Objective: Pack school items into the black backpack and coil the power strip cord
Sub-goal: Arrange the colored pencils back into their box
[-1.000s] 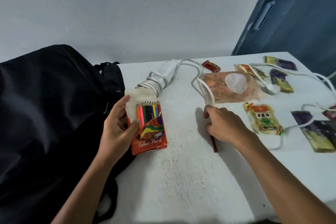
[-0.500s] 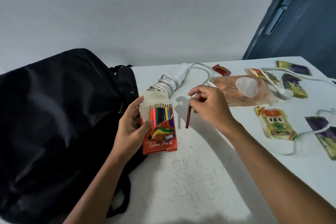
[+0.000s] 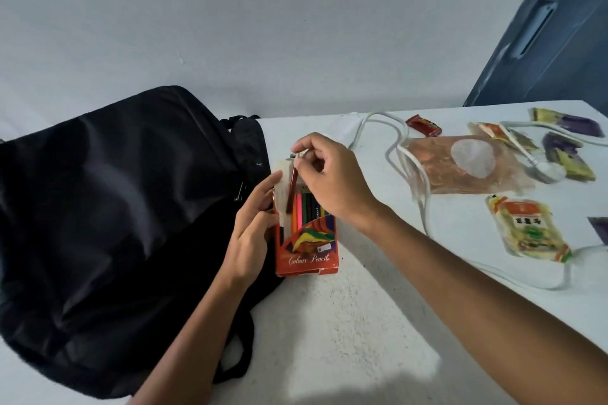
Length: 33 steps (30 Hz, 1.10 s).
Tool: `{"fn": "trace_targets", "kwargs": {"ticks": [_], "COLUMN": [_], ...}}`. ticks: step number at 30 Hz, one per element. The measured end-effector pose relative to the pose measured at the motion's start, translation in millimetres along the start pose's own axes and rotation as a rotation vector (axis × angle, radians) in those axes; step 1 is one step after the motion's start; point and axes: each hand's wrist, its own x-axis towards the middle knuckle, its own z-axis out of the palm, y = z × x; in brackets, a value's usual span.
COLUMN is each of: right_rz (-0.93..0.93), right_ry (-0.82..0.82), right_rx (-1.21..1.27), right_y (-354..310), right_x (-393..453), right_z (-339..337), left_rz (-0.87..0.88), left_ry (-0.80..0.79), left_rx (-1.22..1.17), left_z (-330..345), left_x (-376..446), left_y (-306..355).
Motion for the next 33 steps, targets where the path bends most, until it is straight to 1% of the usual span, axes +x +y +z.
{"fn": "trace_targets", "kwargs": {"ticks": [2,5,7,13,20,22,24,27,30,33], "right_rz": [-0.005,-0.006,0.003,-0.008,0.028,0.069,0.163,0.350,0.520,0.570], "right_ry": [-0.047,-0.176,-0.208,-0.160,0.027,0.047,0.032,-0.031,-0.092,-0.127], "right_rx": [-0.035,-0.068,-0.087,-0.181,-0.227,-0.233,-0.168,0.004,0.253,0.472], "right_y": [0.8,0.4,0.9,6.1,15.9,22.0,25.6,27.1,28.7,31.6], "right_x": [0.6,-4.5,-9.1,-16.1,-16.9,-17.2,-19.6,-23.9,-29.4,-34.3], "right_z": [1.1,1.7,2.2,4.5,-4.2,-11.3,-19.1,-29.4,-35.0,-38.5], "left_rz": [0.002,0.001,0.005,0.014,0.026,0.029,0.025,0.012,0.010,0.011], "left_ry": [-0.002,-0.001,-0.003,0.008,0.033,0.034,0.034,0.024,0.002,-0.018], "left_rx": [-0.008,-0.014,0.000,0.034,0.038,0.016,-0.008,-0.049,-0.091,-0.104], "left_z": [-0.2,0.3,1.3,2.7,2.8,2.2,0.9,-0.4,-1.8,-2.6], "left_x": [0.8,0.9,0.8,1.4,0.1,-1.0,-1.3,-0.3,0.7,0.0], "left_y": [-0.7,-1.9,-2.5,-2.8,-1.6,-0.9,-1.3,-2.1,-2.4,-2.1]}}
